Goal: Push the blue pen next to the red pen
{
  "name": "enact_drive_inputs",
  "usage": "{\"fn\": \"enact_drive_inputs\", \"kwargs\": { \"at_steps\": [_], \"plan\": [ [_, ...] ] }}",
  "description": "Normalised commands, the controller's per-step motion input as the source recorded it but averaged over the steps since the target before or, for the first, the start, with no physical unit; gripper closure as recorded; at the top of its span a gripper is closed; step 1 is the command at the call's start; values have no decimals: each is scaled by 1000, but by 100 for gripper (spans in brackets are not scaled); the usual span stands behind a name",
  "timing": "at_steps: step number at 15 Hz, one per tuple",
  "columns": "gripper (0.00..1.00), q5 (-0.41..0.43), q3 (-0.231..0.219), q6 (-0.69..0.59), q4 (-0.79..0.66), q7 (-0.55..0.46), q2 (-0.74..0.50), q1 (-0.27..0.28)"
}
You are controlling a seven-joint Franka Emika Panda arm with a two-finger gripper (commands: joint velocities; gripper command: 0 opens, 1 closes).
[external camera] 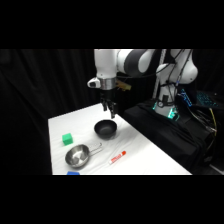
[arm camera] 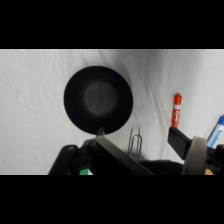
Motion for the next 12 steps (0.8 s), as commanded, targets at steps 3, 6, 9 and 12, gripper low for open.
{"fn": "enact_drive_inputs", "kwargs": {
  "at_steps": [3, 6, 9, 12],
  "plan": [
    [0, -22, 60, -16, -4, 71, -28, 27],
    [0, -48, 124, -27, 20, 201, -48, 109],
    [0, -124, 139, -48, 108, 373, 1, 141],
    [0, -206, 118, -75, 222, 568, 130, 136]
  ]
}}
